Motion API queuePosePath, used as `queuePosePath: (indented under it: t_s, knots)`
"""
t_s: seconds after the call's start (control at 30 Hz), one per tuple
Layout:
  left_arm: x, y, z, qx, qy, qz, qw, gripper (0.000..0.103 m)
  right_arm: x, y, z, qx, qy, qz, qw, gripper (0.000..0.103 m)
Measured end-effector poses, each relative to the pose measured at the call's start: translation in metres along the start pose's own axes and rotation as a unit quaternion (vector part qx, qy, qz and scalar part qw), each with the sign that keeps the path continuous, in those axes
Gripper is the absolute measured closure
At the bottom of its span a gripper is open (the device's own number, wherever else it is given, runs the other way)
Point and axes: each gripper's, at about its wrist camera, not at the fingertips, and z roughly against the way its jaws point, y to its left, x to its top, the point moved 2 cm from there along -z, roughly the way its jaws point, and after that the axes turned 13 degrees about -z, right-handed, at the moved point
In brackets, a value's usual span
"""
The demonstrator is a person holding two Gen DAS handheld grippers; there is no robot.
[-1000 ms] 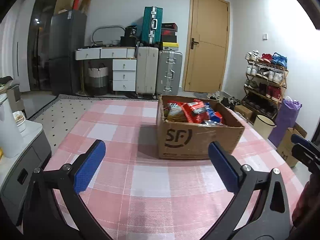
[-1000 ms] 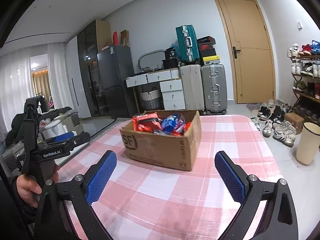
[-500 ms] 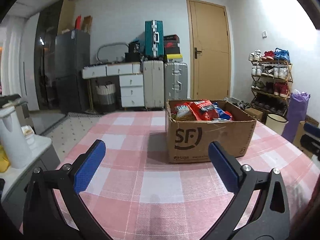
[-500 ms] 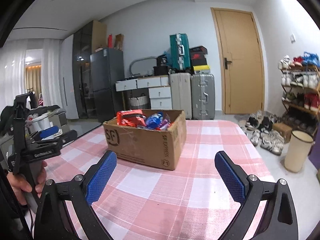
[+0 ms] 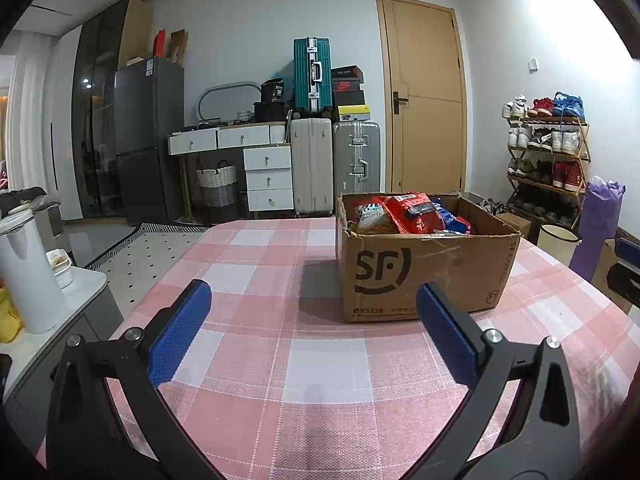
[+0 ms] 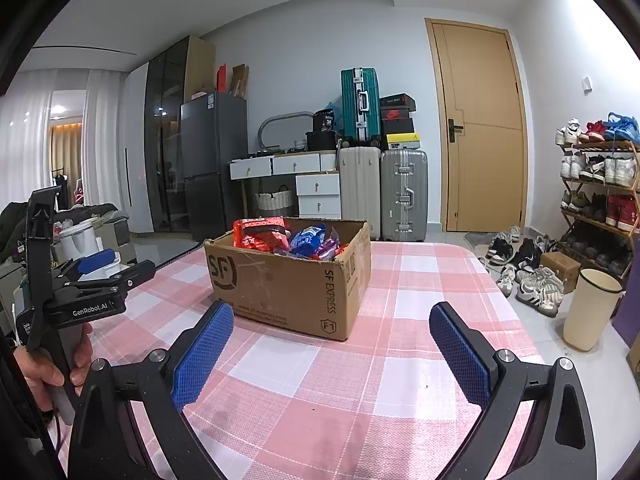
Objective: Organize snacks
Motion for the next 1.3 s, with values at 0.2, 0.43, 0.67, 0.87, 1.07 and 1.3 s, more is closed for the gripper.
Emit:
queuePosePath:
  t_s: [0.2, 0.43, 0.67, 0.87, 1.07, 1.3]
  knots:
    - [-0.0006, -0.0009, -0.0017, -0.001, 0.0, -0.001, 1.0, 0.001, -0.0017, 0.0007, 0.0004, 0.0, 0.001, 0.0, 1.0, 0.003]
    - [-0.0006, -0.002, -0.0018, -0.002, 0.001, 0.001, 1.0, 0.001, -0.0024, 0.0004, 0.0003, 0.001, 0.002, -0.001, 1.0, 0.003]
    - [-0.0004, -0.0016, -0.0005, 0.0, 0.001, 0.001, 1.0, 0.001, -0.0027, 0.0006, -0.0003, 0.001, 0.002, 0.0, 1.0, 0.002]
    - [-0.0003, -0.0011, 0.001, 0.0, 0.001, 0.002, 1.0, 0.001, -0.0027, 0.0005, -0.0012, 0.001, 0.003, -0.002, 1.0, 0.002]
    - [-0.001, -0.0016, 0.0019, 0.001, 0.0, 0.004, 1.0, 0.001, -0.003, 0.0012, -0.0007, 0.001, 0.003, -0.001, 1.0, 0.001]
    - [-0.0028, -0.0011, 0.0026, 0.001, 0.0, 0.005, 1.0, 0.001, -0.0046, 0.0013, -0.0005, 0.002, 0.003, -0.001, 1.0, 0.001]
